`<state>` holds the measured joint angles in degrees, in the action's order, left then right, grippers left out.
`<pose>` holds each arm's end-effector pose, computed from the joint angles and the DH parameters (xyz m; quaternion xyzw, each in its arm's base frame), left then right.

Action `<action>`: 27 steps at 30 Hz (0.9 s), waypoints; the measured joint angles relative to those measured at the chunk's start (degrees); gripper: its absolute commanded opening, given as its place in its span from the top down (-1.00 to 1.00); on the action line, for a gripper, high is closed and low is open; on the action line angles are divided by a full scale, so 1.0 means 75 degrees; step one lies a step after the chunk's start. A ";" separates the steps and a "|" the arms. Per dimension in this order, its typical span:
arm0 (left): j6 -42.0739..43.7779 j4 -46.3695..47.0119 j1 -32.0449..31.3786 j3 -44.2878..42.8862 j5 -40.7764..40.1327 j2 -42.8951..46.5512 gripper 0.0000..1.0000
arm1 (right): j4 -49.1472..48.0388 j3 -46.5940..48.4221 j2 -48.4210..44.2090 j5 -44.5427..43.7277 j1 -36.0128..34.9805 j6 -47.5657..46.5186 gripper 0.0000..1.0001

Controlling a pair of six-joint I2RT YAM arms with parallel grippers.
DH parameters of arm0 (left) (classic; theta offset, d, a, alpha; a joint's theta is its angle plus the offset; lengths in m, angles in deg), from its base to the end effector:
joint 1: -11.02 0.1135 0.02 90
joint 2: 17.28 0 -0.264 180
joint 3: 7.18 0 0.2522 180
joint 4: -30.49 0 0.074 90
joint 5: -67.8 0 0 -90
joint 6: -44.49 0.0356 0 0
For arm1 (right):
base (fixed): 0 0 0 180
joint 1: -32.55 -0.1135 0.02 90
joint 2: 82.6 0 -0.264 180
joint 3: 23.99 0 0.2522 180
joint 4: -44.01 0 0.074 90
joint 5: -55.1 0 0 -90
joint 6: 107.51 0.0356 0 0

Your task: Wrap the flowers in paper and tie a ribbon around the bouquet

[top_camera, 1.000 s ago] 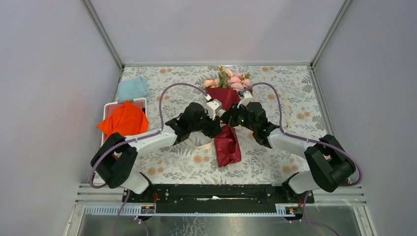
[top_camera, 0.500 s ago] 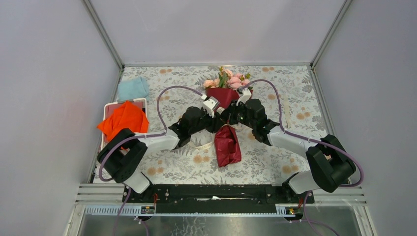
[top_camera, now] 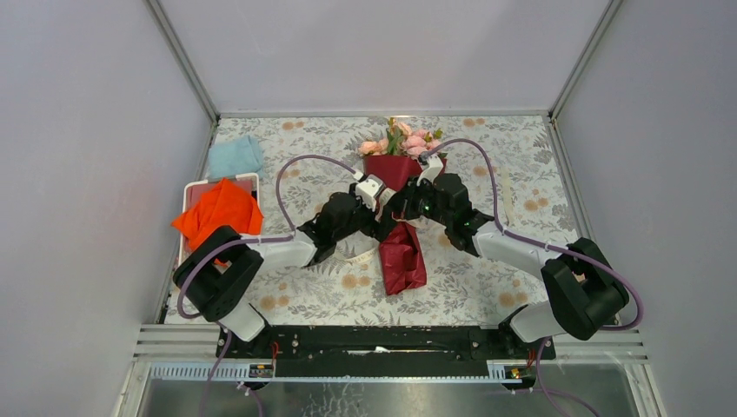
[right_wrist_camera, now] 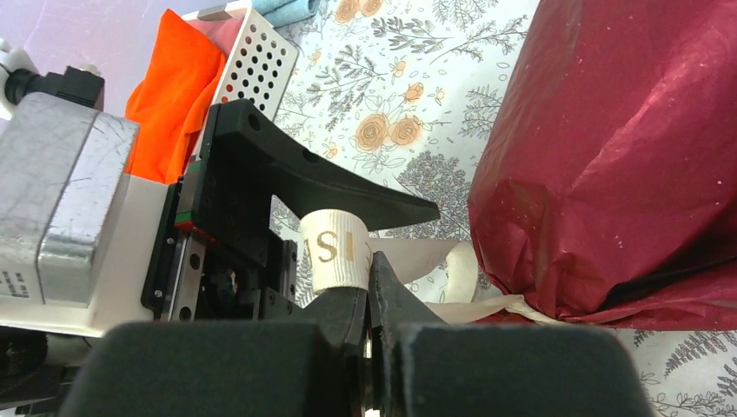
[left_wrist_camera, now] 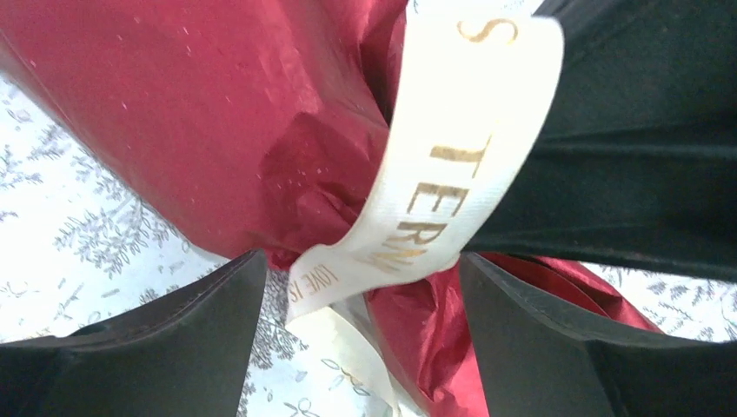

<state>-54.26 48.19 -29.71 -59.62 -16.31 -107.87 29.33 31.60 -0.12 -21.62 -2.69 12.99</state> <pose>0.2428 -0.2139 0.1835 0.2541 0.7805 -0.2767 0.4997 0.2538 0.1893 0.2382 -0.1045 0.7694 0.4141 0.4750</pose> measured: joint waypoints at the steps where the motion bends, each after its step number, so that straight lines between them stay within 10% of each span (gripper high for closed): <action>1: 0.0073 0.0105 0.0003 0.0015 -0.0041 -0.0026 -0.67 | -0.0003 0.0023 0.0000 0.0017 0.0000 0.0003 1.00; 14: -0.0041 0.1207 0.0242 -0.0236 0.1055 -0.0752 0.99 | -0.0003 0.0067 0.0000 0.0038 0.0017 0.0006 0.94; 20: -0.0344 0.1492 0.0245 -0.0111 0.1338 -0.0752 1.00 | 0.0382 0.0242 0.0009 -0.0105 0.0041 -0.0015 -0.01; 27: -0.0425 0.1784 0.0245 0.0035 0.1390 -0.0775 1.00 | 0.2343 0.0434 -0.0889 -0.1609 0.0612 -0.0699 -0.38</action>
<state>-57.46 61.57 -27.88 -59.36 -5.88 -113.68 46.90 34.85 -6.79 -33.68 1.90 7.74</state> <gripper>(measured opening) 0.008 0.620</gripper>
